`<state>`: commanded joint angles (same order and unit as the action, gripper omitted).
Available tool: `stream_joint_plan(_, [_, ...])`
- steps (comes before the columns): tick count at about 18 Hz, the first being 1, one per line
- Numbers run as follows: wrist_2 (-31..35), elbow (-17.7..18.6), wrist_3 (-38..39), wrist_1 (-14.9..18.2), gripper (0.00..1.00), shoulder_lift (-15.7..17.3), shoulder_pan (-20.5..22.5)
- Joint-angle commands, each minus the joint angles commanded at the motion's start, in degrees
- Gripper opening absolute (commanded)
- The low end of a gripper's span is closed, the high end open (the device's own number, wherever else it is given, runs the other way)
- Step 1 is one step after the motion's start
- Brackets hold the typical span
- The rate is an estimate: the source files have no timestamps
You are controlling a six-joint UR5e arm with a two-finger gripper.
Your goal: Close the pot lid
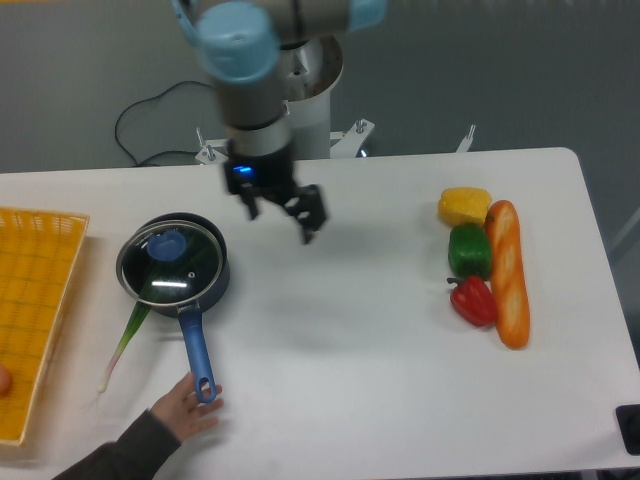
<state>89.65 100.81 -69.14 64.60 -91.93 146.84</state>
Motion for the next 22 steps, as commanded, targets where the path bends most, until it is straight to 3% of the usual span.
stream_joint_plan(3, [-0.96,-0.61,-8.08,1.14,1.00,-0.53,6.42])
stream_joint_plan(5, [-2.11,-2.89,-14.32,2.63,1.00,-3.76,9.76])
stream_joint_plan(7, [-1.94,-6.49,-17.86,6.22,1.00,-6.32,12.05])
stream_joint_plan(11, [-0.62,-11.68,-22.08,8.88,1.00,-11.68,15.04])
stream_joint_plan(15, [-0.26,-15.11,-31.47,10.80,1.00,-15.99,18.38])
stream_joint_plan(22, [-0.44,-19.34,-35.54,10.46,1.00,-21.44,21.46])
